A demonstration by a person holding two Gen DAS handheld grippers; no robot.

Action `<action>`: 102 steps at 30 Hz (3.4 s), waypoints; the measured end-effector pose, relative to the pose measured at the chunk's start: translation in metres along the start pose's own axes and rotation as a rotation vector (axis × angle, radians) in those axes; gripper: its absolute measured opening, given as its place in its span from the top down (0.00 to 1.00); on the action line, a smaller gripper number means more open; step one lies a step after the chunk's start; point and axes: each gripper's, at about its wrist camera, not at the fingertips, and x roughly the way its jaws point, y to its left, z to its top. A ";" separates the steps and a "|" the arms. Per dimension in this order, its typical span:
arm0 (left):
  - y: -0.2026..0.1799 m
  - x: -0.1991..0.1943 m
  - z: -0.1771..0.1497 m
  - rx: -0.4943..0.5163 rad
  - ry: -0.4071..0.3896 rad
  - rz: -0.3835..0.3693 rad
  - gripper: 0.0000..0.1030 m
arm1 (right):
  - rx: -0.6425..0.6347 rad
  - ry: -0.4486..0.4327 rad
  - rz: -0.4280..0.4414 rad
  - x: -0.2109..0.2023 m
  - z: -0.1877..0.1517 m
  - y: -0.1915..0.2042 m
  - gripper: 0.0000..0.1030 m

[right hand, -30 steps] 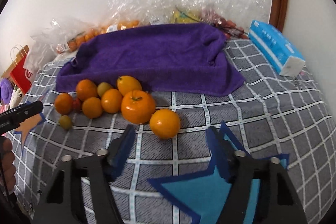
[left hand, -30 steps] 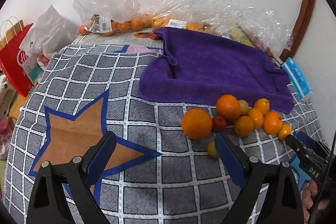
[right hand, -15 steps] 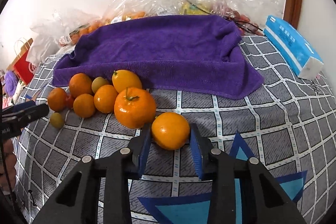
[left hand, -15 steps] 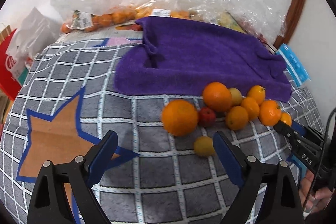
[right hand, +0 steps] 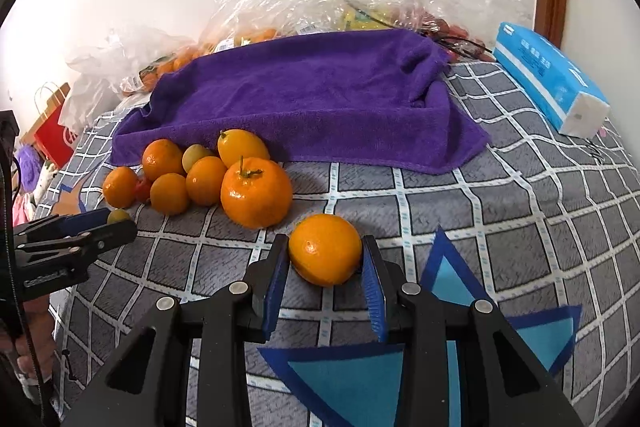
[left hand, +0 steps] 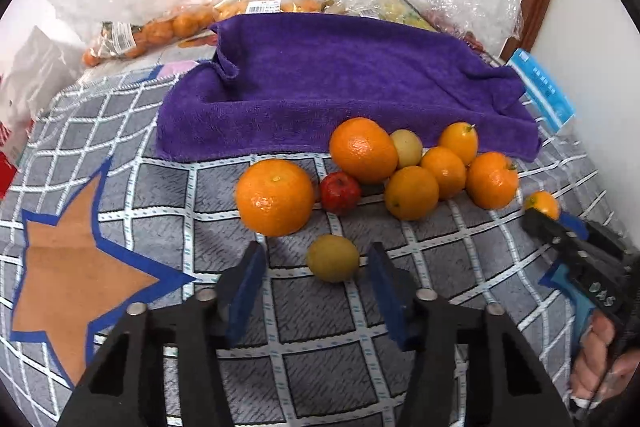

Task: Organize fruits
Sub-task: 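Grasp the small yellow fruit with the left tool while the right tool grasps an orange, then carry the yellow fruit with the left tool while the right tool carries the orange over the purple towel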

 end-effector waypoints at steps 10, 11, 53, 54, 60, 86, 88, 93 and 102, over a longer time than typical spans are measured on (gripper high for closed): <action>0.002 -0.017 -0.010 -0.005 -0.009 -0.069 0.76 | 0.009 -0.046 -0.030 -0.026 0.000 -0.001 0.65; 0.003 -0.020 -0.011 -0.011 -0.013 -0.070 0.76 | 0.010 -0.049 -0.031 -0.029 0.001 -0.001 0.65; 0.023 -0.004 0.124 -0.128 -0.157 -0.027 0.76 | -0.039 -0.183 -0.049 0.006 0.152 0.018 0.66; 0.022 0.000 0.123 -0.130 -0.148 -0.027 0.76 | -0.037 -0.177 -0.047 0.009 0.151 0.016 0.66; 0.024 0.019 0.121 -0.128 -0.124 -0.031 0.76 | -0.023 -0.152 -0.032 0.026 0.148 0.007 0.66; 0.027 0.060 0.113 -0.139 -0.038 -0.036 0.75 | -0.002 -0.014 -0.017 0.073 0.127 -0.002 0.65; 0.027 0.061 0.113 -0.142 -0.031 -0.039 0.75 | -0.004 -0.012 -0.019 0.074 0.127 -0.002 0.65; 0.027 0.064 0.111 -0.144 -0.017 -0.040 0.75 | -0.013 0.002 -0.022 0.077 0.127 0.000 0.65; 0.027 0.064 0.112 -0.141 -0.008 -0.038 0.75 | -0.011 0.006 -0.016 0.078 0.126 0.000 0.65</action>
